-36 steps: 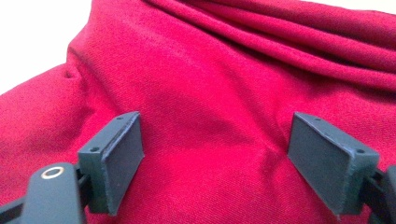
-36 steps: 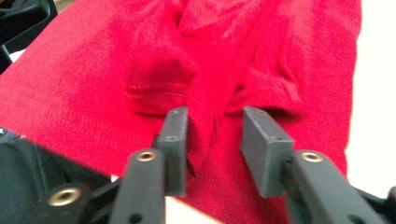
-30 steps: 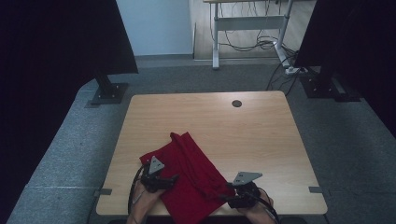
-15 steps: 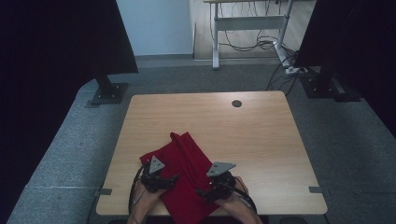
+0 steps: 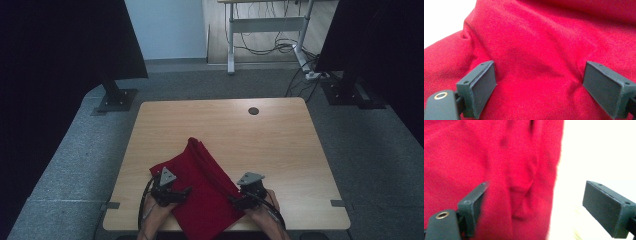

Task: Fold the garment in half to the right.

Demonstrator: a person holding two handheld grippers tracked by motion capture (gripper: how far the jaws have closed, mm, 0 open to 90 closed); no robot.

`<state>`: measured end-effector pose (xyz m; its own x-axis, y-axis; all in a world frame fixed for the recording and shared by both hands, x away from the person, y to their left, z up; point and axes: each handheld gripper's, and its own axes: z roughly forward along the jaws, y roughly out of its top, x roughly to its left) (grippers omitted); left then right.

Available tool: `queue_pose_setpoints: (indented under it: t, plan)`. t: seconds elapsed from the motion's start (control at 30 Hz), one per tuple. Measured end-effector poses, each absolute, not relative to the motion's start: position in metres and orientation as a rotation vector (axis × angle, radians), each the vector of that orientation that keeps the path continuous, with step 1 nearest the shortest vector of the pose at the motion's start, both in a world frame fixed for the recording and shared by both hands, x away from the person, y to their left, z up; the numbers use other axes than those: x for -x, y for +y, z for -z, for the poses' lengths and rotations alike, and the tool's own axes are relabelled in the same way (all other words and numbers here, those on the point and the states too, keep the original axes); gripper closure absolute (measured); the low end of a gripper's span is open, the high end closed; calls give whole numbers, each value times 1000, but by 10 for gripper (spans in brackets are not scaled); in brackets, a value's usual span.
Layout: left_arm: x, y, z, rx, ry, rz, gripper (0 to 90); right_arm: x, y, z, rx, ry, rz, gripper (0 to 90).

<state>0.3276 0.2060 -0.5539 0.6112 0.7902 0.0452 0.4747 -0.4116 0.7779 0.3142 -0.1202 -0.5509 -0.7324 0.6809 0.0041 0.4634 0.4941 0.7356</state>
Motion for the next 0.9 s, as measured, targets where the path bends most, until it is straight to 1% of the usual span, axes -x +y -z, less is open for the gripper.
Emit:
queue_pose_setpoints:
  t: [0.03,0.1,0.13,0.17,0.2,0.37,0.4,0.5,0.57,0.67,0.73,0.9]
  plan:
    - [-328,206,554,-2080,993,-533,117,-314,-127,551,-982,2450,-1082,115]
    - [-328,206,554,-2079,993,-533,117,-314,-127,551,-982,2450,-1082,115]
    - [-328,206,554,-2079,993,-533,117,-313,-145,549,-1021,2441,-1078,115]
    - [-328,206,554,-2078,994,-532,117,-313,-145,549,-1021,2441,-1078,123]
    - [-328,206,554,-2078,994,-532,117,-312,-157,547,-1024,2428,-1016,130]
    - [-328,206,554,-2078,995,-532,117,-311,-162,543,-1035,2416,-1043,130]
    - [-328,206,554,-2078,994,-533,117,-311,-158,534,-999,2421,-1081,129]
    - [-327,206,554,-2078,993,-535,116,-311,-149,529,-954,2430,-1114,126]
    - [-327,206,554,-2077,994,-536,116,-314,-122,522,-848,2474,-1164,115]
    - [-327,206,554,-2076,994,-543,109,-315,-114,521,-815,2487,-1168,111]
    - [-327,206,554,-2073,1004,-553,94,-315,-86,522,-695,2556,-1169,100]
    - [-326,206,554,-2065,1014,-571,65,-316,-71,533,-618,2626,-1139,98]
